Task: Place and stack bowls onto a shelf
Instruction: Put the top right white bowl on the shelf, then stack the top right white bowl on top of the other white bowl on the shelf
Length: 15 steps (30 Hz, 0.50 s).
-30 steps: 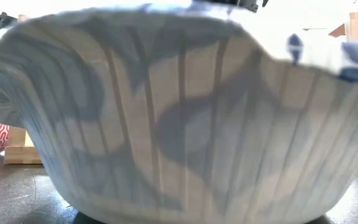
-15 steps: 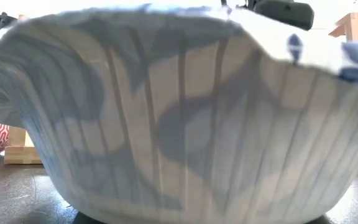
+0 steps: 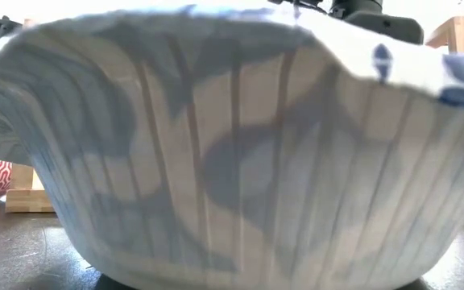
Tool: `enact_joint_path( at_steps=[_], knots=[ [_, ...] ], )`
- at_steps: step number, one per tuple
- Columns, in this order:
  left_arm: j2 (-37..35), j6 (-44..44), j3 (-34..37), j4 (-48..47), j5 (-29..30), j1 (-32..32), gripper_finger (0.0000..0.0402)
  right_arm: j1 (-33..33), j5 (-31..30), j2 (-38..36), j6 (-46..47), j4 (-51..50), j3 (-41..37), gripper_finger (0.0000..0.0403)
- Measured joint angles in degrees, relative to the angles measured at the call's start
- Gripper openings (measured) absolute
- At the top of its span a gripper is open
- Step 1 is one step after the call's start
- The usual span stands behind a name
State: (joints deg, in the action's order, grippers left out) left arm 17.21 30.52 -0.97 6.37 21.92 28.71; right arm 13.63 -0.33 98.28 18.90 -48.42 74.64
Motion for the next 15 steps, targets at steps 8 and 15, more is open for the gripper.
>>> enact_joint_path(
  at_steps=[8,15],
  knots=[
    [0.0,0.0,0.0,0.0,0.0,0.0,0.0033,0.0,4.8,0.0,1.1,-0.1,0.0,0.0137],
    [0.0,0.0,0.0,0.0,0.0,0.0,0.0033,-0.5,4.7,-0.1,0.8,-0.7,2.2,0.0181]
  ],
)
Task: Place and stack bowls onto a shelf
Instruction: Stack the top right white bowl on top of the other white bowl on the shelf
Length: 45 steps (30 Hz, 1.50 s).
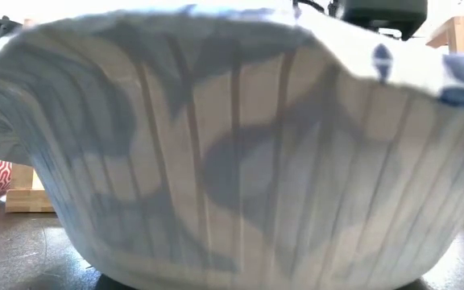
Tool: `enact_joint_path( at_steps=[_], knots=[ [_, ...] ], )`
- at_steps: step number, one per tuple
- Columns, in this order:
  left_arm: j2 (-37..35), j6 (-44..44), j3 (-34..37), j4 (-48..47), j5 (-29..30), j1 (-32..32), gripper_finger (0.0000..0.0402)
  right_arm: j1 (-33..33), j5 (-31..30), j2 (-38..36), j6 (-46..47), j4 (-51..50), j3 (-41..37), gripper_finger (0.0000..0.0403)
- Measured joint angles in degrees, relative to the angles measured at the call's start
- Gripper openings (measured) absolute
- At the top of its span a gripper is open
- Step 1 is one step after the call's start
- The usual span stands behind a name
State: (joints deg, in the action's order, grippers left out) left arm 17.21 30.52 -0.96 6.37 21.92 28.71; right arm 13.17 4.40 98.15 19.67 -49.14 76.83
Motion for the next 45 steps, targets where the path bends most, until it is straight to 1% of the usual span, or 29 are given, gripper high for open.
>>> enact_joint_path(
  at_steps=[4,8,11,20,22,29,32,36,39,41,45],
  knots=[
    [0.0,0.0,0.0,0.0,0.0,0.0,0.0033,-1.9,-6.2,-0.1,0.7,0.2,3.5,0.0179],
    [0.0,0.0,0.0,0.0,0.0,0.0,0.0033,-5.0,-8.1,-0.1,1.2,0.4,6.4,0.0170],
    [0.0,0.0,0.0,0.0,0.0,0.0,0.0033,-7.6,-10.2,-0.1,-1.1,1.2,6.9,0.0163],
    [0.0,0.0,0.0,0.0,0.0,0.0,0.0033,-17.1,-10.5,1.9,-10.7,7.0,6.6,0.0157],
    [0.0,0.0,0.0,0.0,0.0,0.0,0.0033,-19.1,-10.5,2.9,-12.3,9.3,6.6,0.0157],
    [0.0,0.0,0.0,0.0,0.0,0.0,0.0033,-24.3,-10.5,7.5,-18.0,10.7,6.6,0.0157],
    [0.1,0.0,0.0,0.0,0.0,0.0,0.0033,-25.9,-10.6,9.0,-19.7,11.2,6.8,0.0157],
    [0.0,0.0,0.0,0.0,0.0,0.0,0.0033,-27.2,-10.7,9.8,-21.7,14.6,6.9,0.0157],
    [0.1,0.0,0.0,0.0,0.0,0.0,0.0033,-27.8,-12.0,10.6,-23.6,16.2,6.9,0.0157],
    [0.1,0.0,0.0,0.0,0.0,0.0,0.0033,-28.2,-12.1,10.9,-23.8,15.2,6.8,0.0157],
    [0.2,0.0,0.0,0.1,0.0,0.0,0.0033,-28.3,-12.3,12.7,-24.4,16.5,6.9,0.0157]
  ],
)
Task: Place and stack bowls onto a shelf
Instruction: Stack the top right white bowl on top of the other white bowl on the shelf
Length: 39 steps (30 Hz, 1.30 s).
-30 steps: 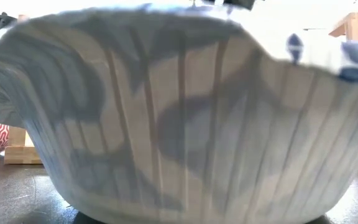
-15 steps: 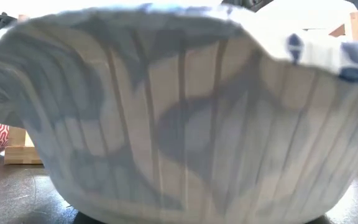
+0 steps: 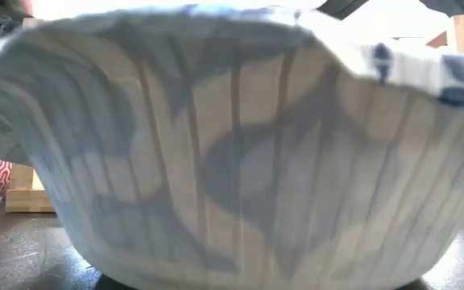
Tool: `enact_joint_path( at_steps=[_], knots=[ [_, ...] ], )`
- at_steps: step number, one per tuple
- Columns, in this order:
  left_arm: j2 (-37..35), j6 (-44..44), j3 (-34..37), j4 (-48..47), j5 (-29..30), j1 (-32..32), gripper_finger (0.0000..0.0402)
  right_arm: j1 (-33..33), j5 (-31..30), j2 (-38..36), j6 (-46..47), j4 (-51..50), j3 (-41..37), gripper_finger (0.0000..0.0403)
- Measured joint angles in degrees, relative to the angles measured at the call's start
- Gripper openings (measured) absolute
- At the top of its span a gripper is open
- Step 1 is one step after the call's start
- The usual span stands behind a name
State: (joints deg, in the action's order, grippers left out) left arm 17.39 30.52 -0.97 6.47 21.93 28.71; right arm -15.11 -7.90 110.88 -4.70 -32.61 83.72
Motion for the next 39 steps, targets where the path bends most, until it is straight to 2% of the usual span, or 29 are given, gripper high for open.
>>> enact_joint_path(
  at_steps=[9,12,18,24,28,33,39],
  knots=[
    [0.3,0.0,0.0,-0.1,0.0,0.0,0.0033,0.1,-5.9,5.1,-4.3,1.8,0.4,0.0142],
    [0.3,0.0,0.0,-0.1,0.0,0.0,0.0033,0.1,-5.7,5.2,-4.4,1.6,0.5,0.0112],
    [0.6,0.0,0.0,-0.1,0.0,0.0,0.0033,0.0,-6.1,3.2,-4.4,1.3,0.4,0.0019],
    [0.7,0.0,0.0,0.0,0.0,0.0,0.0033,0.5,-5.1,-1.5,-0.5,-0.9,0.3,0.0010],
    [0.7,0.0,0.0,0.0,0.0,0.0,0.0033,2.1,0.4,-5.1,4.3,-2.3,0.4,0.0009],
    [0.8,0.0,0.0,0.1,0.0,0.0,0.0033,7.6,2.6,-8.5,9.0,-4.7,0.4,0.0009],
    [0.8,0.0,0.0,0.1,0.0,0.0,0.0033,17.0,0.1,-11.4,13.2,-6.5,0.4,0.0009]
  ],
)
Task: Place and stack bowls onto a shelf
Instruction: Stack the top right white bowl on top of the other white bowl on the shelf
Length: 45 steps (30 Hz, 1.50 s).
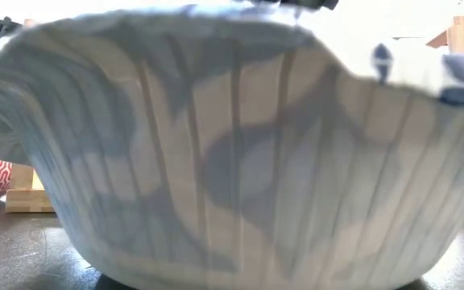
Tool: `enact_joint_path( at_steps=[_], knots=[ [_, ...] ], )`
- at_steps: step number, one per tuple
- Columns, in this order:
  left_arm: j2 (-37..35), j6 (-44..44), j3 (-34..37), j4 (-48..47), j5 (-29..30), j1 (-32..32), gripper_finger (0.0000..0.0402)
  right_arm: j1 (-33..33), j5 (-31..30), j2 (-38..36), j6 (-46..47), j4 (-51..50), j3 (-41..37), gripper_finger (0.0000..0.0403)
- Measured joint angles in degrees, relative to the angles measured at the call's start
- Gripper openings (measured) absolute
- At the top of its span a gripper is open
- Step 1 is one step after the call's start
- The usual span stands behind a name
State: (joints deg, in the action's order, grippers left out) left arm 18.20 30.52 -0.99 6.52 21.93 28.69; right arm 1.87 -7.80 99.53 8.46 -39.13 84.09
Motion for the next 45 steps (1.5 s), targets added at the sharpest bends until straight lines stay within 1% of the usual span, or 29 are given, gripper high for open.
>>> enact_joint_path(
  at_steps=[4,7,10,15,22,29,33,35,40,45],
  knots=[
    [0.1,0.0,0.0,0.0,0.0,0.0,0.0033,6.0,-6.6,-1.1,2.8,-2.3,0.0,0.0009],
    [0.1,0.0,0.0,0.0,0.0,0.0,0.0033,9.8,-12.3,-1.4,5.0,-5.8,0.0,0.0009],
    [0.1,0.0,0.0,0.0,0.0,0.0,0.0033,13.2,-16.0,-1.5,7.5,-9.8,0.0,0.0009],
    [0.2,0.0,0.0,0.1,0.0,0.0,0.0033,17.6,-16.2,-1.5,12.9,-12.7,0.0,0.0009],
    [0.2,0.0,0.0,0.1,0.0,0.0,0.0033,21.2,-16.2,-1.5,14.1,-13.9,0.0,0.0009],
    [0.2,0.0,0.0,0.1,0.0,0.0,0.0033,21.8,-15.8,-1.5,14.5,-16.4,-0.5,0.0009],
    [0.2,0.0,0.0,0.1,0.0,0.0,0.0033,21.8,-13.1,-1.4,14.8,-16.6,-1.1,0.0009],
    [0.2,0.0,0.0,0.1,0.0,0.0,0.0033,21.8,-12.8,-1.4,15.6,-16.7,-1.2,0.0009],
    [0.2,0.0,0.0,0.1,0.0,0.0,0.0033,21.8,-12.8,-1.4,18.9,-18.8,-1.6,0.0009],
    [0.2,0.0,0.0,0.1,0.0,0.0,0.0033,21.8,-13.2,-1.4,21.0,-18.6,-3.0,0.0009]
  ],
)
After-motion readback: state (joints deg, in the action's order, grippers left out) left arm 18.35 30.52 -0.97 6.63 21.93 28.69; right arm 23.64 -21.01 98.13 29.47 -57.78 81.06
